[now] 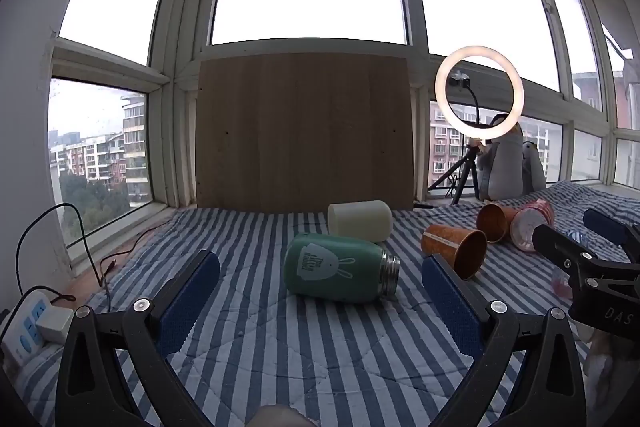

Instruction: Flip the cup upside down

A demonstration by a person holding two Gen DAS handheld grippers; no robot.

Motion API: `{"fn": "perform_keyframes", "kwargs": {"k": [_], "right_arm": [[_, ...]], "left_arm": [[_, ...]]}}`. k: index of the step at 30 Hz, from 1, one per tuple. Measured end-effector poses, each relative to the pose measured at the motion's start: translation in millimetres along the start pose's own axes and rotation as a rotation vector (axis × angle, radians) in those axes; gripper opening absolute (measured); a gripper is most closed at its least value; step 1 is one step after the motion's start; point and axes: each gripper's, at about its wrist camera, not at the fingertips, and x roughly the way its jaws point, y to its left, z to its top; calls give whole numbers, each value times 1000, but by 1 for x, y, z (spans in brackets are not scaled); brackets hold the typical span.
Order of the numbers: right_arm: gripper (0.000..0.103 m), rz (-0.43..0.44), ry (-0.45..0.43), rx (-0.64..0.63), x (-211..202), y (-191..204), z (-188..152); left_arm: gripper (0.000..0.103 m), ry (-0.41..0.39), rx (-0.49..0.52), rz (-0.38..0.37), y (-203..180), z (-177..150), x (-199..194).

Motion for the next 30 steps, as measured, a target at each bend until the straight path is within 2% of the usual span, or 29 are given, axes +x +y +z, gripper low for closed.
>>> {"fn": "perform_keyframes", "kwargs": {"k": [30], "right_arm": [[101, -12, 1, -6, 0, 2, -1]], "left_arm": [[103, -2, -3, 5, 4, 0, -1]]}}
